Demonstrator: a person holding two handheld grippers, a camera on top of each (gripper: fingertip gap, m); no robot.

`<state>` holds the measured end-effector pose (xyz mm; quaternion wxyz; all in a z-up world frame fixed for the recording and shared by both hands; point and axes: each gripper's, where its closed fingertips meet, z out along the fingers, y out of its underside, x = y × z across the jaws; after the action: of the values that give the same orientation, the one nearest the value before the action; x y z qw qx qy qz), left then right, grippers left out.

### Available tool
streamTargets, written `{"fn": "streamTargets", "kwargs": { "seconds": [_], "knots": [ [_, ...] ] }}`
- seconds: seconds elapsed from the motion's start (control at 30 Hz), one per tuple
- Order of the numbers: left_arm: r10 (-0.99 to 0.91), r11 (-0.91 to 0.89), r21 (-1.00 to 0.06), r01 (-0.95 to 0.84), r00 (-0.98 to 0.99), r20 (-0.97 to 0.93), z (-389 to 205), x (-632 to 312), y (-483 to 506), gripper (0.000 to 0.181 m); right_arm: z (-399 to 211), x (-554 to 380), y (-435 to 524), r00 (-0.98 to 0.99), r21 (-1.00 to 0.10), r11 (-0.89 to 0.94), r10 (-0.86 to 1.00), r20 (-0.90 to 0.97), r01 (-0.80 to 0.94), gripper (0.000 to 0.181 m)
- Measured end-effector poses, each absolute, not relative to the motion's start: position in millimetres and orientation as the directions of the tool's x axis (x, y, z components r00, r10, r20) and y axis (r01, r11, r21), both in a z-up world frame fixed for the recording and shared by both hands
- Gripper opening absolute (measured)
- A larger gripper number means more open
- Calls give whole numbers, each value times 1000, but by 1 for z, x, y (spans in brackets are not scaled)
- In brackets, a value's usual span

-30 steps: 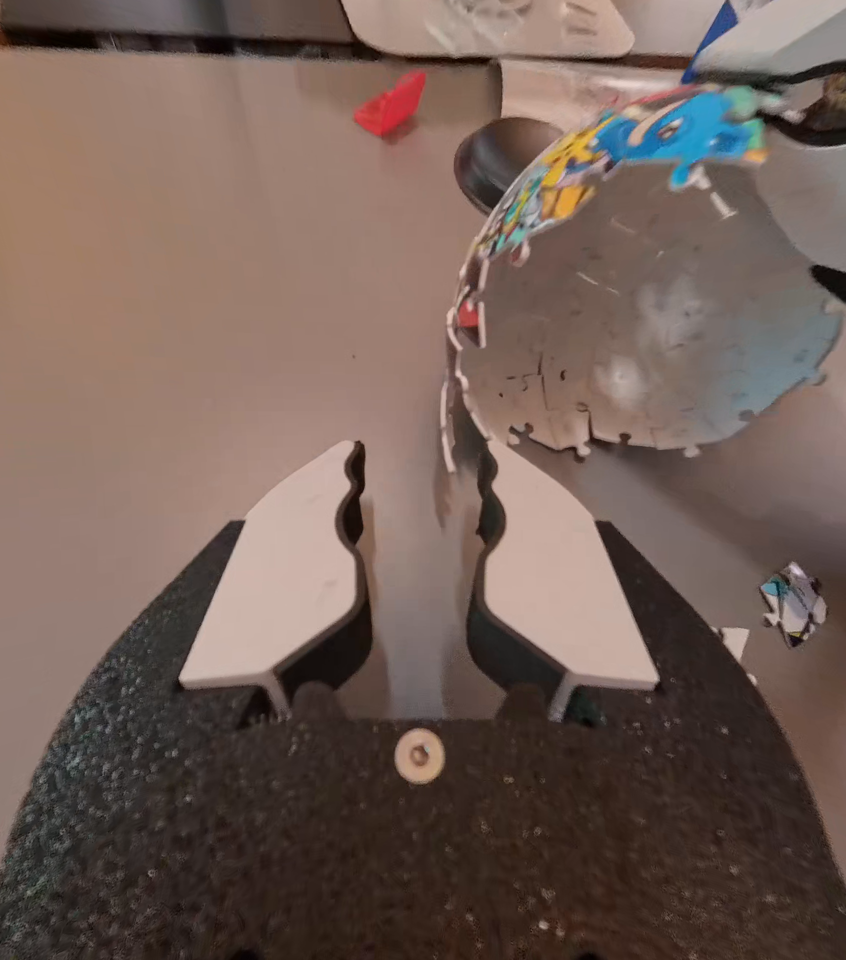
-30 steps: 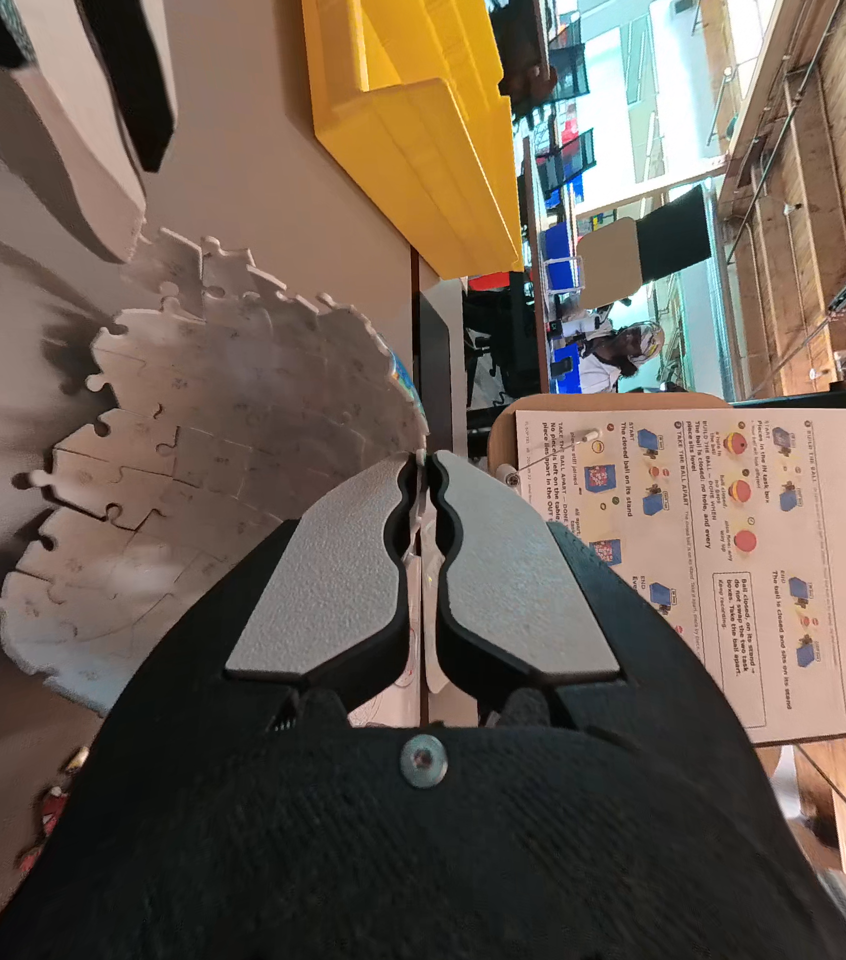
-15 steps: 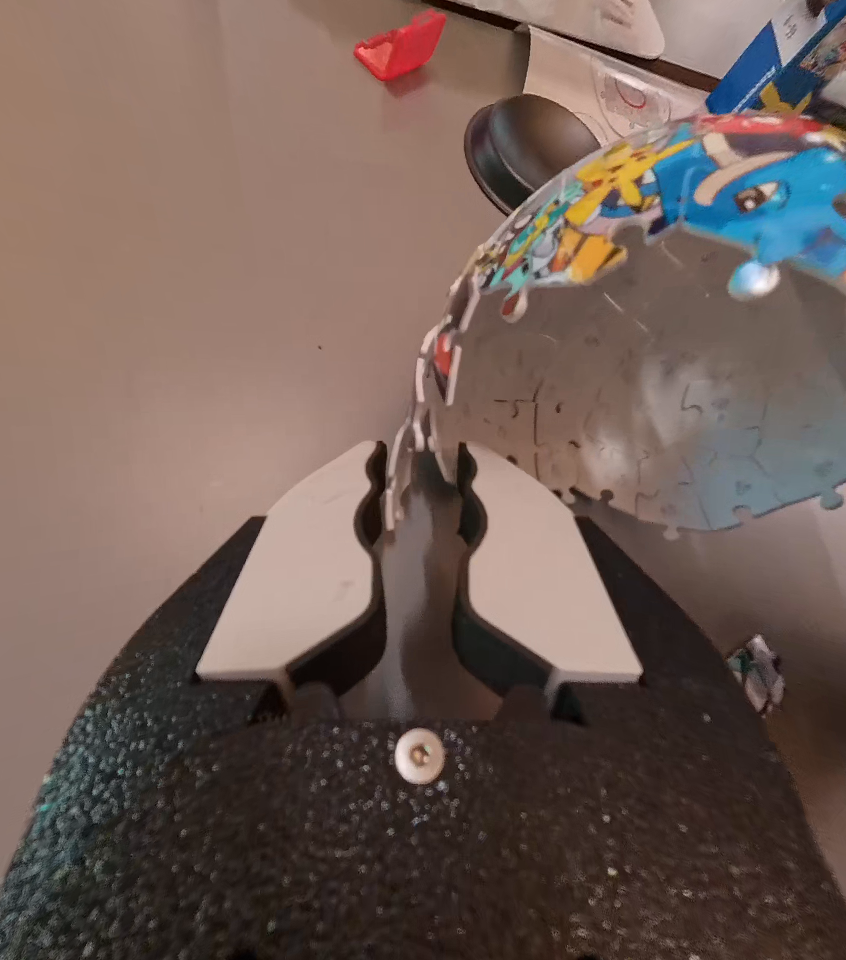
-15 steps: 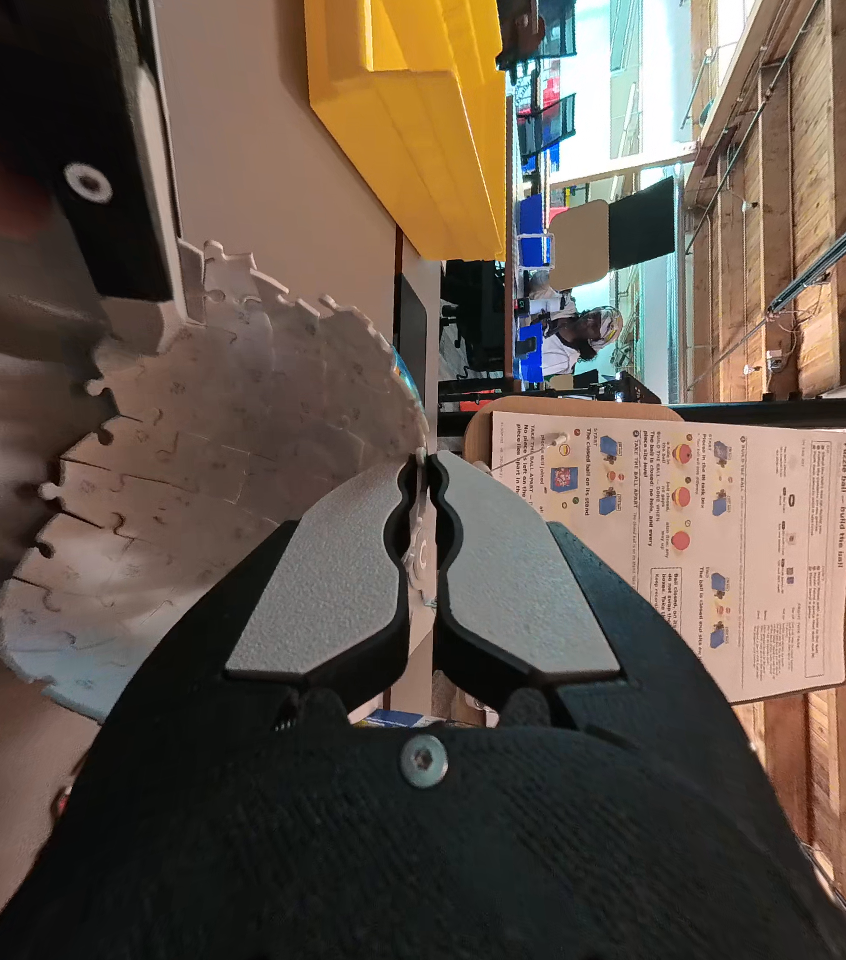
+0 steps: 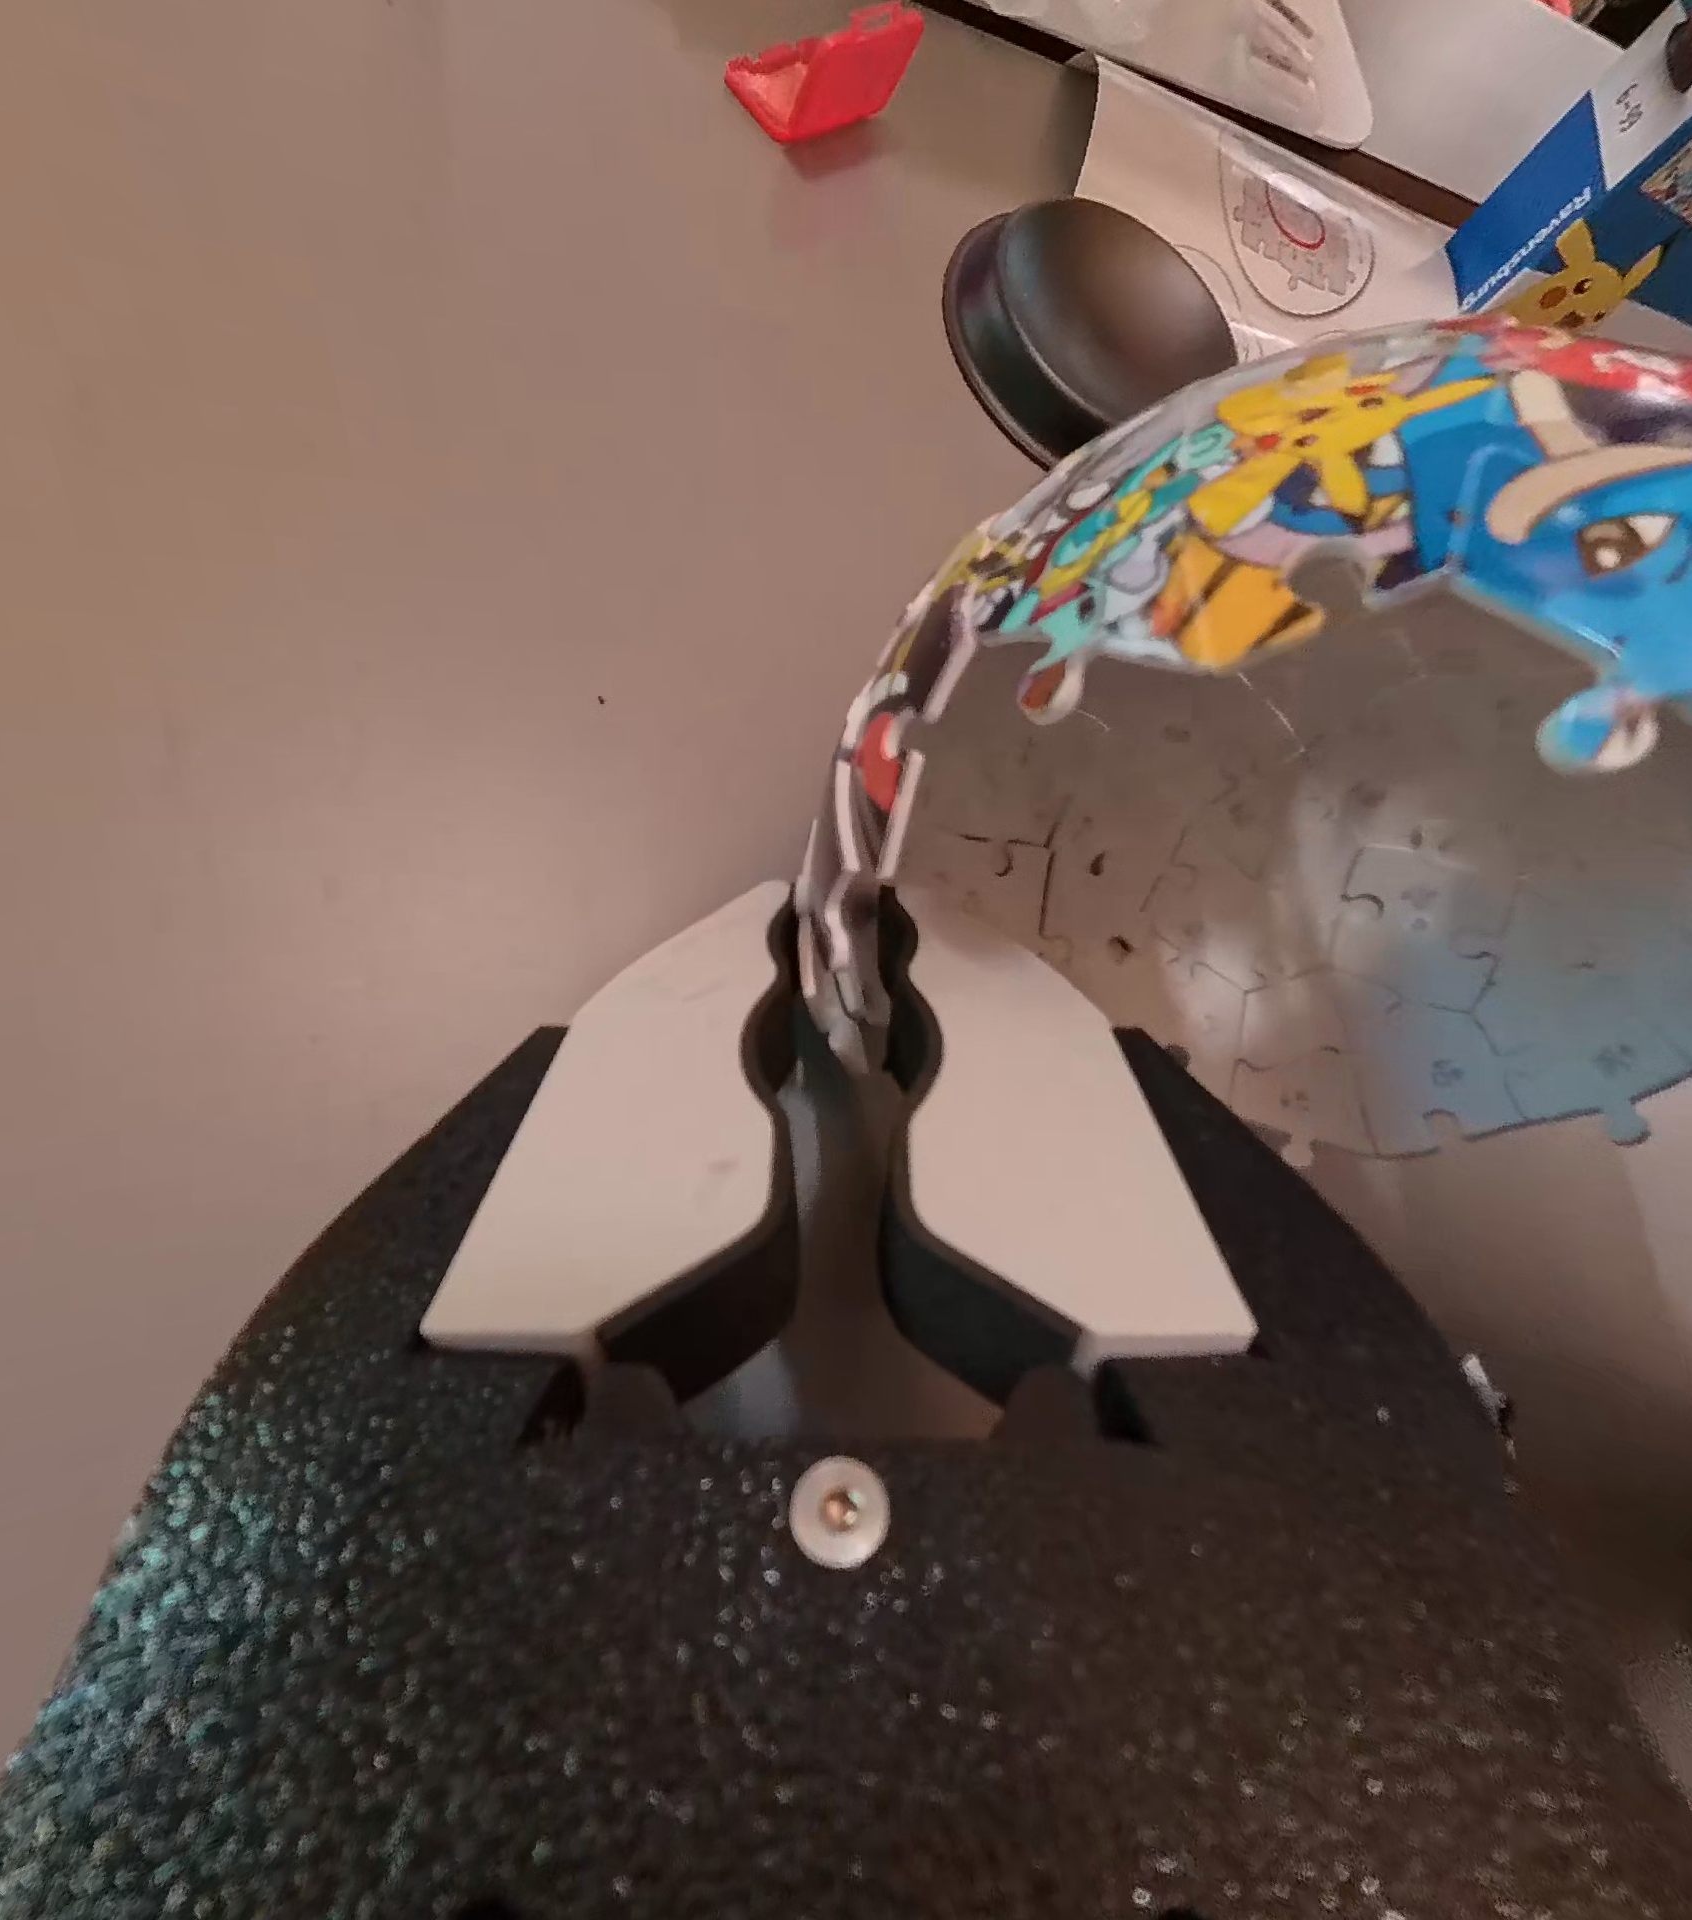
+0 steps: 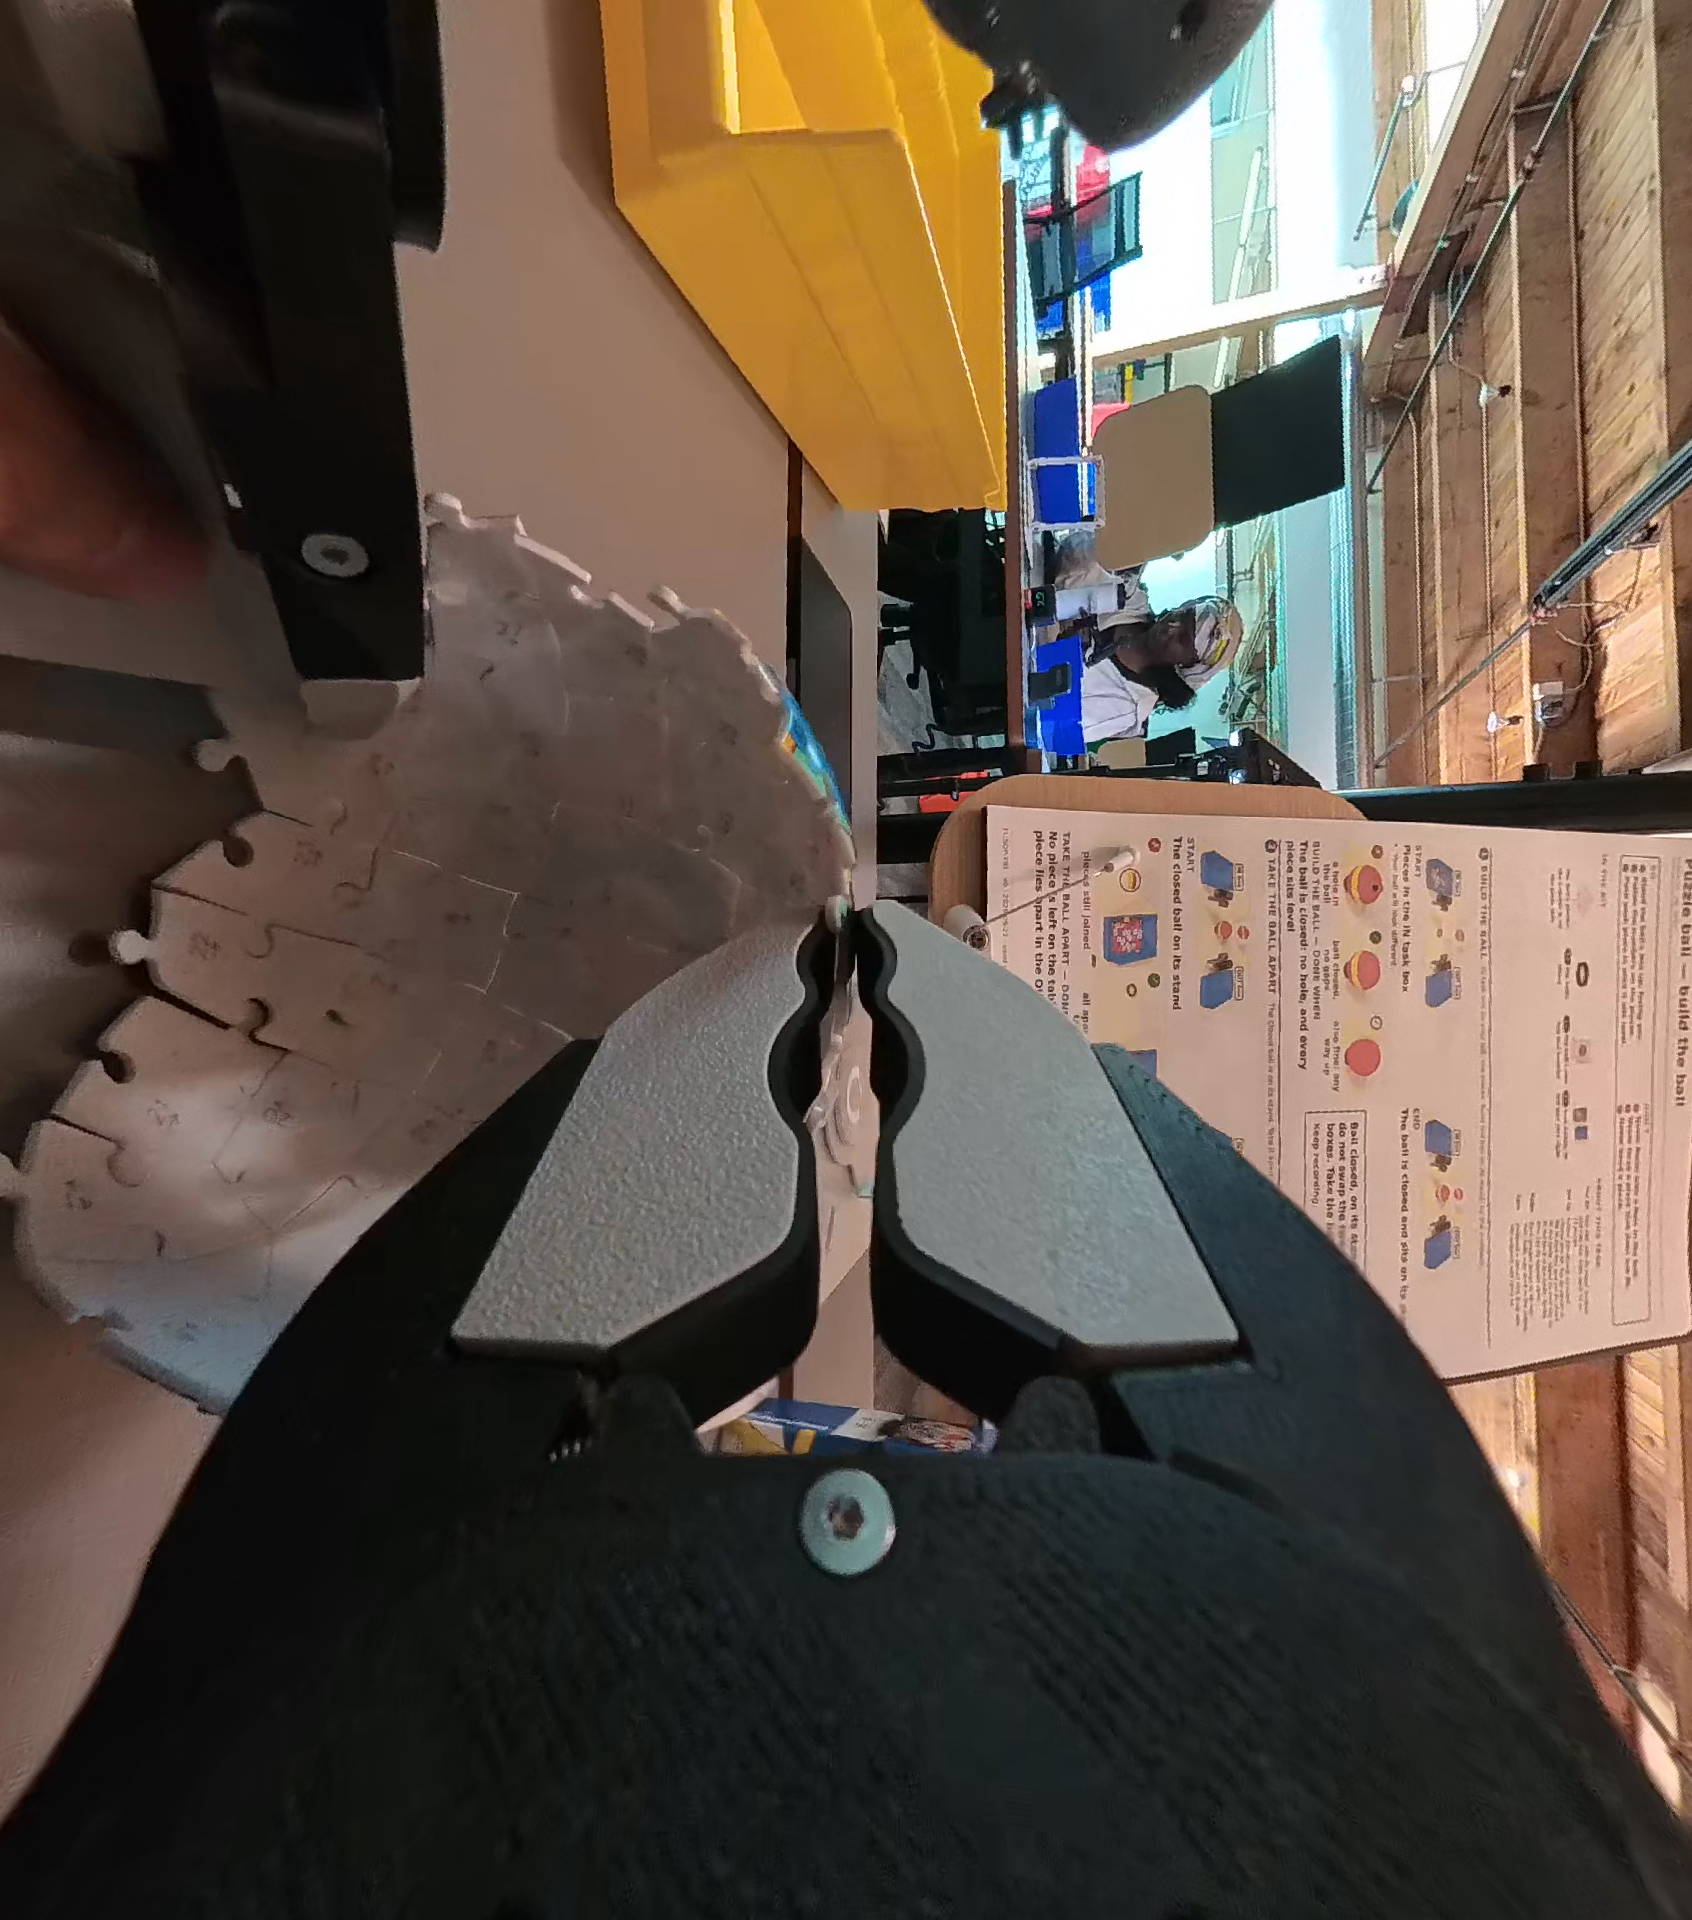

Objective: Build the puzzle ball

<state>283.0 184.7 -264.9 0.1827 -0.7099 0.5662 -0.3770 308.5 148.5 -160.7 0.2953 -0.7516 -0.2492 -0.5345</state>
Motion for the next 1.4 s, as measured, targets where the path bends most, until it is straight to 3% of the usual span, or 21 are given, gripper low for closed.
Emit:
{"fn": "streamTargets", "kwargs": {
  "seconds": [0.57, 1.0, 1.17, 1.27, 1.4],
  "knots": [
    [-953, -91, -683, -725, -136, 272, -263, 262, 183, 23, -162, 317, 143, 352, -232, -695, 33, 935, 681, 3],
    [-948, 24, -750, -661, -252, 192, -250, 258, 170, 23, -172, 352, 117, 627, -559, -638, -150, 765, 530, 4],
    [-911, 225, -831, -509, -413, 7, -228, 255, 147, 0, -168, 340, 125, 524, -450, -618, -71, 849, 645, 3],
    [-900, 279, -817, -505, -433, -40, -232, 258, 131, 0, -165, 333, 129, 435, -356, -627, -30, 900, 693, 4],
    [-910, 337, -768, -544, -398, -117, -251, 267, 125, 0, -162, 322, 131, 421, -341, -615, -15, 907, 711, 3]
  ]
}}
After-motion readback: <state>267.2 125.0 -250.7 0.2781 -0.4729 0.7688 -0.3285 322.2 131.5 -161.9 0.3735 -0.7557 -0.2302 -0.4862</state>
